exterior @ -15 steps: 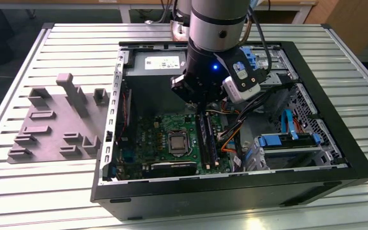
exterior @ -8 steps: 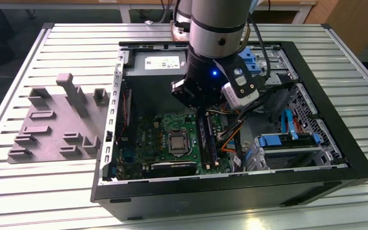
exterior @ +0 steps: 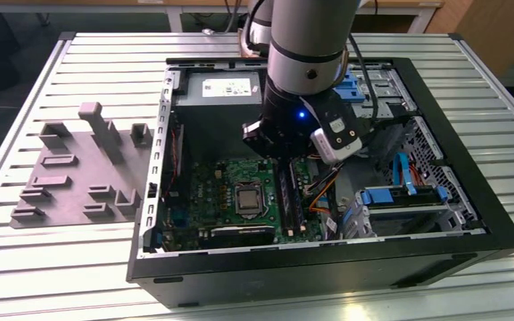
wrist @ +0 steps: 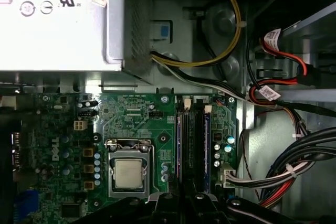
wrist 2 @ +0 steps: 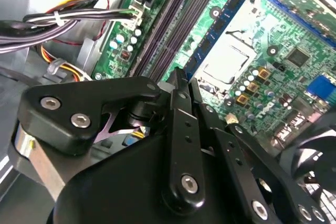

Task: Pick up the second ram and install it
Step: 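Insert the second ram into the second slot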

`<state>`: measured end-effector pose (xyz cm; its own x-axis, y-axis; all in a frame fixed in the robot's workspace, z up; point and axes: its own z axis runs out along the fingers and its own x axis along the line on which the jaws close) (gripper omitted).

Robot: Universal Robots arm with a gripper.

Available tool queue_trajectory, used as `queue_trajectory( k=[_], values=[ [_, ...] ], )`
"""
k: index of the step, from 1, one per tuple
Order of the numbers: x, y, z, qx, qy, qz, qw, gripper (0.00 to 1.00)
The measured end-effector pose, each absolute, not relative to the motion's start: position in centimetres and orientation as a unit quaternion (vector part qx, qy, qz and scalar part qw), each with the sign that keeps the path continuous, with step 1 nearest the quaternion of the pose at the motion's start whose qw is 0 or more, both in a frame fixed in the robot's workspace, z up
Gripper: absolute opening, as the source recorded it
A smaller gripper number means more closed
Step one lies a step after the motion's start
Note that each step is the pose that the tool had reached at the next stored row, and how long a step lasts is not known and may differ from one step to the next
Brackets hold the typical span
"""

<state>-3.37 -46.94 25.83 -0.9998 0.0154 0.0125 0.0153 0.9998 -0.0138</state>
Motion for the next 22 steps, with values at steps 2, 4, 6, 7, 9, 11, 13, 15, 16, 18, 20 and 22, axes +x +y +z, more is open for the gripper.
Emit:
queue_trajectory(
  k=[2,4,6,7,9,11,13,15,16,18,20,22],
  values=[
    [-3.4,-46.9,25.8,-0.008,-1.0,0.007,0.006,0.14],
    [-3.4,-46.9,25.8,-0.008,-1.0,0.007,0.007,0.14],
    [-3.4,-46.9,25.8,-0.008,-1.0,0.007,0.006,0.14],
    [-3.4,-46.9,25.7,-0.008,-1.0,0.007,0.007,0.14],
    [-3.4,-46.9,25.7,-0.008,-1.0,0.007,0.007,0.14],
    [-3.4,-46.9,25.7,-0.008,-1.0,0.007,0.007,0.14],
    [-3.4,-46.9,25.7,-0.008,-1.0,0.007,0.007,0.14],
    [-3.3,-46.9,25.7,-0.008,-1.0,0.007,0.006,0.14],
    [-3.1,-46.9,25.6,-0.008,-1.0,0.007,0.007,0.14],
    [-2.8,-47.0,25.4,-0.008,-1.0,0.007,0.007,0.14],
    [-2.6,-47.0,25.1,-0.008,-1.0,0.007,0.007,0.14],
    [-2.6,-47.1,24.7,-0.008,-1.0,0.007,0.007,0.14]
  ],
)
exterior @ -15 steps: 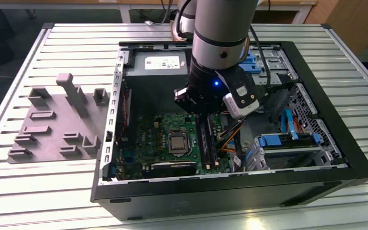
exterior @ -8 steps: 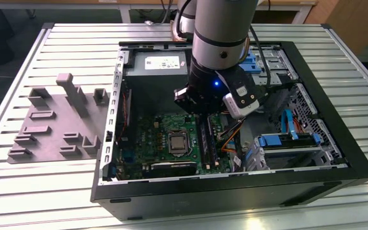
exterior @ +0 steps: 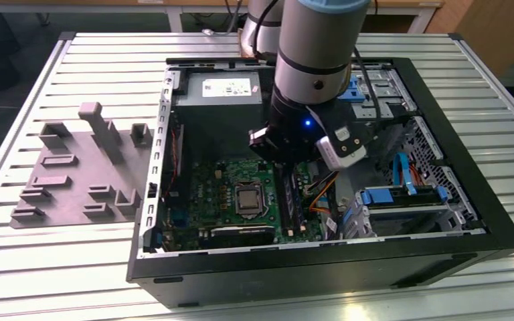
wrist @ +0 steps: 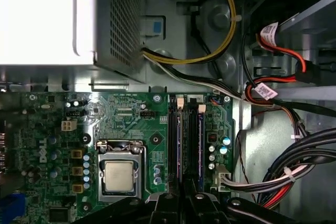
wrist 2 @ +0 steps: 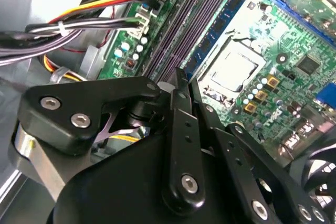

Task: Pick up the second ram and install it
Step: 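Insert the second ram into the second slot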

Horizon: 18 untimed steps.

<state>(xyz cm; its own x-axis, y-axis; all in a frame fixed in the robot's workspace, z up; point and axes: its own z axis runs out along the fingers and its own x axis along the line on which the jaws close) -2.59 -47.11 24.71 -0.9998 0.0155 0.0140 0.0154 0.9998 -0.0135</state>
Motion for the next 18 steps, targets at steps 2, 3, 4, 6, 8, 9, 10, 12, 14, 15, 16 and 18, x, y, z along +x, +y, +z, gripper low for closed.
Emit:
queue_trajectory(
  k=[2,3,4,6,8,9,10,12,14,15,16,18],
  values=[
    [-2.6,-47.3,24.4,-0.008,-1.0,0.007,0.007,0.14],
    [-2.6,-47.4,24.2,-0.009,-1.0,0.007,0.007,0.14],
    [-2.6,-47.5,23.9,-0.009,-1.0,0.007,0.007,0.14],
    [-2.6,-47.6,23.6,-0.009,-1.0,0.007,0.007,0.14],
    [-2.6,-47.6,23.5,-0.009,-1.0,0.007,0.007,0.14],
    [-2.6,-47.6,23.5,-0.009,-1.0,0.007,0.007,0.14],
    [-2.6,-47.6,23.5,-0.009,-1.0,0.007,0.007,0.14],
    [-2.6,-47.6,23.5,-0.009,-1.0,0.007,0.007,0.14],
    [-2.6,-47.6,23.5,-0.009,-1.0,0.007,0.007,0.14],
    [-2.6,-47.6,23.5,-0.009,-1.0,0.007,0.007,0.14],
    [-2.6,-47.6,23.5,-0.009,-1.0,0.006,0.007,0.14],
    [-2.6,-47.6,23.4,-0.009,-1.0,0.006,0.007,0.14]
  ],
)
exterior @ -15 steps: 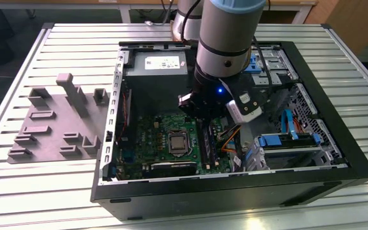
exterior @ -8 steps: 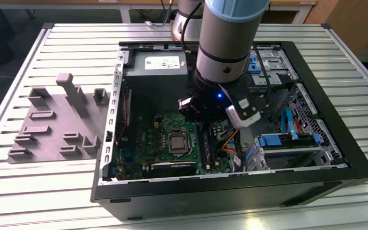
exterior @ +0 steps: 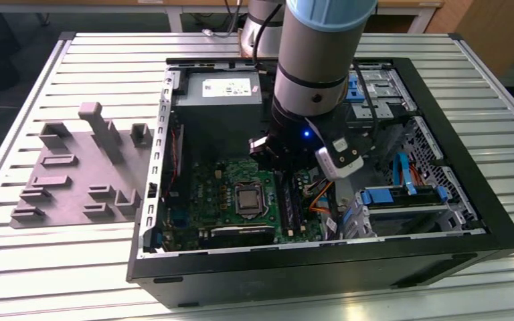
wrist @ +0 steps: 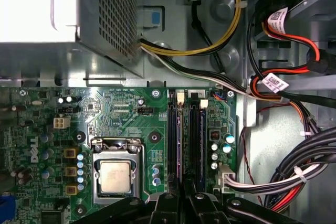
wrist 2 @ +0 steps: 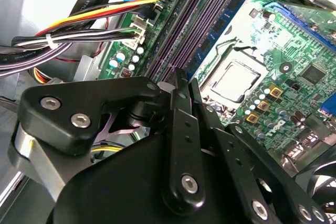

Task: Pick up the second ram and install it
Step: 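Insert the second ram into the second slot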

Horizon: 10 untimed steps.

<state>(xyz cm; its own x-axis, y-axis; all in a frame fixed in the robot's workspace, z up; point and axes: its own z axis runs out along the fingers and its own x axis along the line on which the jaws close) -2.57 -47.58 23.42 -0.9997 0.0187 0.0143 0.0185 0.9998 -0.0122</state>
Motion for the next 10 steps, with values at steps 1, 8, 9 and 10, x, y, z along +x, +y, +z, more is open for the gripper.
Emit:
queue_trajectory(
  k=[1,8,9,10],
  values=[
    [-2.6,-47.6,23.4,-0.009,-1.0,0.006,0.007,0.14],
    [-2.5,-47.6,22.6,-0.011,-1.0,0.004,0.007,0.14],
    [-2.5,-47.6,22.5,-0.012,-1.0,0.004,0.007,0.14],
    [-2.5,-47.6,22.4,-0.012,-1.0,0.004,0.007,0.14]
  ],
)
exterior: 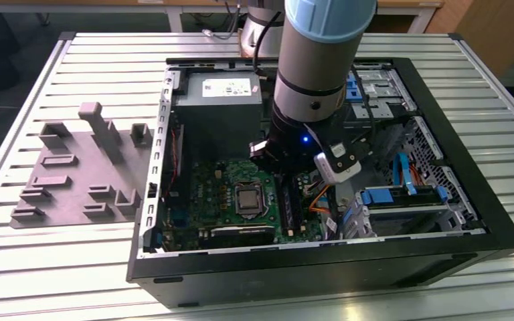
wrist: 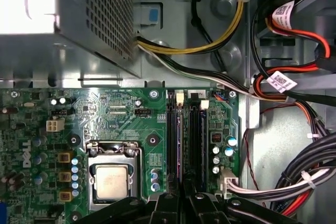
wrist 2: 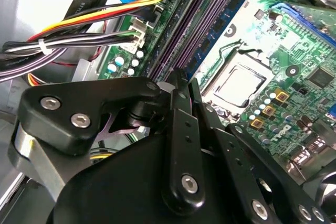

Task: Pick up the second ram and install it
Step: 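Insert the second ram into the second slot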

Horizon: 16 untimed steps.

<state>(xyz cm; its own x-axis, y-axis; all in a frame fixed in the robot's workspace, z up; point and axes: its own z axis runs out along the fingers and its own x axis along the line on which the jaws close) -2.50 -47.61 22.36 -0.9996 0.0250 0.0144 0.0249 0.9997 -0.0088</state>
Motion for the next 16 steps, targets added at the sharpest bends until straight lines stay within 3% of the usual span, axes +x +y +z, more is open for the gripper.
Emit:
queue_trajectory(
  k=[16],
  values=[
    [-2.5,-47.6,21.78,-0.001,-1.0,0.004,0.007,0.14]
  ],
)
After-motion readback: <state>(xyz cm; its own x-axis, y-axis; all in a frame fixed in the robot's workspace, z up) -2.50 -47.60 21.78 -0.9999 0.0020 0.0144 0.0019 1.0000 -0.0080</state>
